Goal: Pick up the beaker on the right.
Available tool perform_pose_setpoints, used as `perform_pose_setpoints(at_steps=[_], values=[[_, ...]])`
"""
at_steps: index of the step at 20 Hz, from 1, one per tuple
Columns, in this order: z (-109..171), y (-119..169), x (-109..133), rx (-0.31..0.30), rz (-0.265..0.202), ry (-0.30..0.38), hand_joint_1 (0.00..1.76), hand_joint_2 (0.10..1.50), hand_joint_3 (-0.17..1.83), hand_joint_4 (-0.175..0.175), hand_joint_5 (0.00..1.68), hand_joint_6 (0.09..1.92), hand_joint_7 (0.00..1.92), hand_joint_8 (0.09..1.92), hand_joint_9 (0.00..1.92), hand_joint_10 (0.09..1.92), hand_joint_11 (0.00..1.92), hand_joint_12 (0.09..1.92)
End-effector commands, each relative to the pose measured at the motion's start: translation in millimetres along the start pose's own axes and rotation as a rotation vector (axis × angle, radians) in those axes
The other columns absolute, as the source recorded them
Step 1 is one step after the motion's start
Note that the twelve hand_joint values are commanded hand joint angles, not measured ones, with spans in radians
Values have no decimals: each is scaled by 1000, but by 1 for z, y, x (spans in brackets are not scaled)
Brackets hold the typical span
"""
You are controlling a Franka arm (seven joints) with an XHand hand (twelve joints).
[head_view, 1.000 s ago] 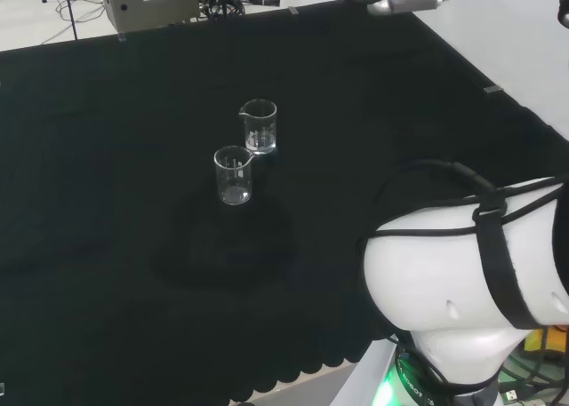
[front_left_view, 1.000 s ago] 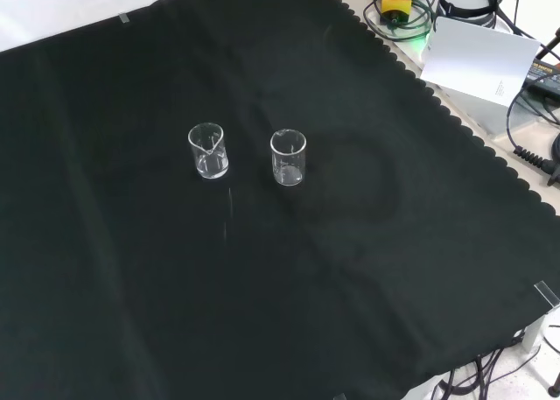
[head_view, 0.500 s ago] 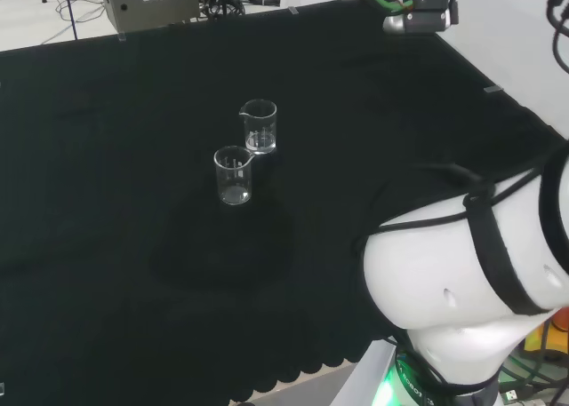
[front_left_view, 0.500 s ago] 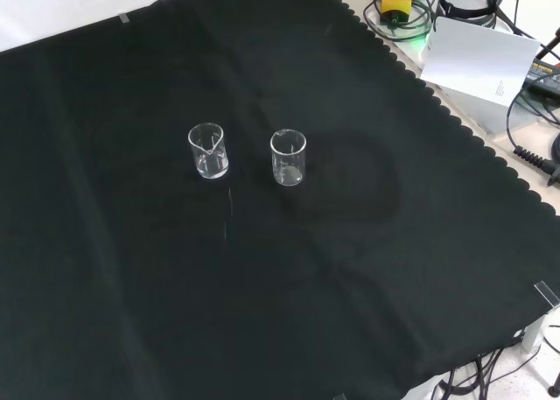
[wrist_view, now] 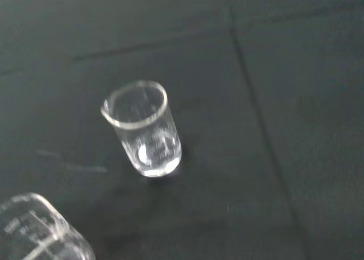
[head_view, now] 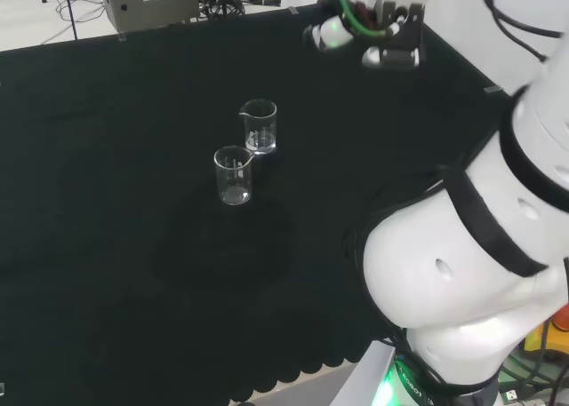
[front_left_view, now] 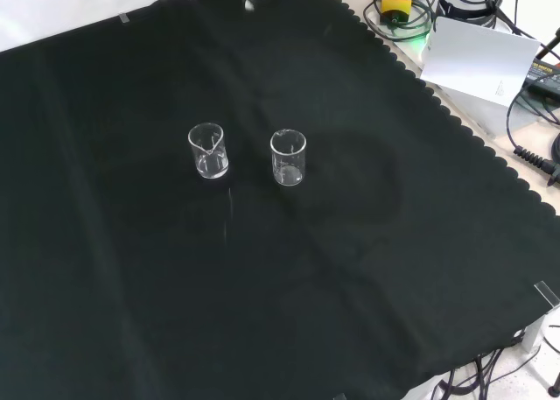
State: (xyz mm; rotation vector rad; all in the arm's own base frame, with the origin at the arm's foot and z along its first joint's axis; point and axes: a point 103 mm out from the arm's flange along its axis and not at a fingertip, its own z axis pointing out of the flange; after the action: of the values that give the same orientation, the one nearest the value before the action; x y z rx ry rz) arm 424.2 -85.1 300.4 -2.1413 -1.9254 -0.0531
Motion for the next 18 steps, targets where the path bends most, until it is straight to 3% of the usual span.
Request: perform_pose_setpoints(at_steps=[1,9,11,18], values=[[63,81,12,-8,-85,87,629,883,270,-34,438,87,239,643,423,641,167,1376],[102,110,29,45,-150,110,736,766,312,-35,410,87,228,651,421,659,155,1378],[110,115,33,57,-187,147,752,753,315,-34,408,87,228,651,421,658,154,1379],[134,130,26,74,-210,214,754,685,442,-34,408,87,224,656,414,651,150,1382]])
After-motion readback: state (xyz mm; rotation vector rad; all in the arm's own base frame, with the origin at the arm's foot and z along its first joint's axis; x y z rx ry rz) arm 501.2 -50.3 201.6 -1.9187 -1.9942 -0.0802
